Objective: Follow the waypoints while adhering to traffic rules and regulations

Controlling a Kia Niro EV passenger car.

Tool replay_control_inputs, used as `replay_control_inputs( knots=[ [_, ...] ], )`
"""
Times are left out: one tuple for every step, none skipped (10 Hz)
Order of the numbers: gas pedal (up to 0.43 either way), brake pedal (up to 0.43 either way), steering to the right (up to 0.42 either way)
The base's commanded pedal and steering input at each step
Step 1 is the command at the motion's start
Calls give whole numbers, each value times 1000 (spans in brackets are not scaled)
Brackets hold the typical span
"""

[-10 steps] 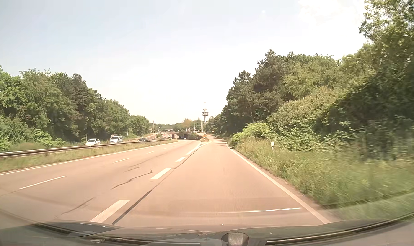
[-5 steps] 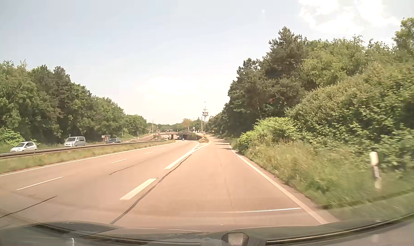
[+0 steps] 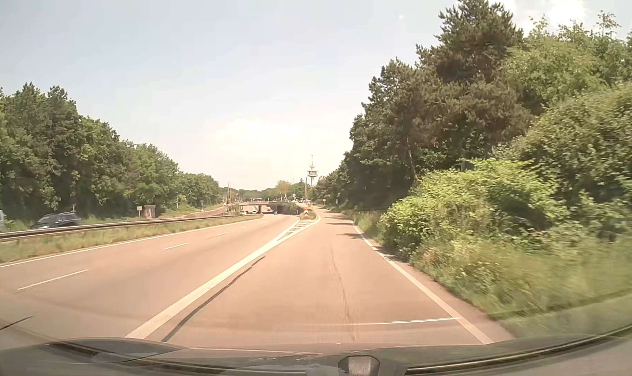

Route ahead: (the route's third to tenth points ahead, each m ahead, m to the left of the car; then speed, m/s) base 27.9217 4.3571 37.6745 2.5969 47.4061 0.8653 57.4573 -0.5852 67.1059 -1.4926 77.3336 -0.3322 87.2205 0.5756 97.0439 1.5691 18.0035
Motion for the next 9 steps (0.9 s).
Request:
replay_control_inputs(
  knots=[
    [47, 0, 3],
    [47, 0, 4],
    [47, 0, 4],
    [47, 0, 5],
    [47, 0, 5],
    [47, 0, 5],
    [47, 0, 5],
    [47, 0, 5],
    [47, 0, 5]
  ],
)
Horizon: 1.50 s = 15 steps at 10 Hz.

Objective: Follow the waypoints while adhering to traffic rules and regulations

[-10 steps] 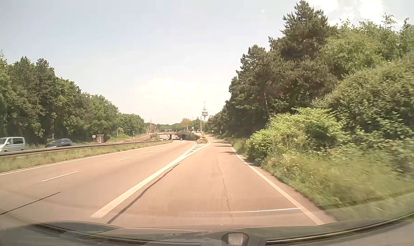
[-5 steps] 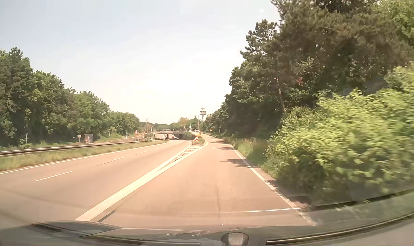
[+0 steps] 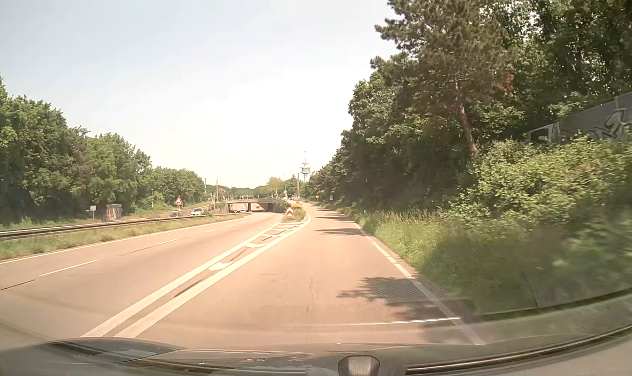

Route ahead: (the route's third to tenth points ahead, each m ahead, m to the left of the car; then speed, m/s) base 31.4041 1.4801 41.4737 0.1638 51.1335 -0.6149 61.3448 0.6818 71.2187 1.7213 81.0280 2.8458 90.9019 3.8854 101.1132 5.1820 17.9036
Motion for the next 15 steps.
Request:
replay_control_inputs(
  knots=[
    [47, 0, 5],
    [47, 0, 5],
    [47, 0, 5],
    [47, 0, 5],
    [47, 0, 5],
    [47, 0, 5],
    [47, 0, 5],
    [47, 0, 5],
    [47, 0, 5],
    [47, 0, 5],
    [47, 0, 5],
    [47, 0, 4],
    [47, 0, 4],
    [47, 0, 4],
    [47, 0, 3]
  ],
)
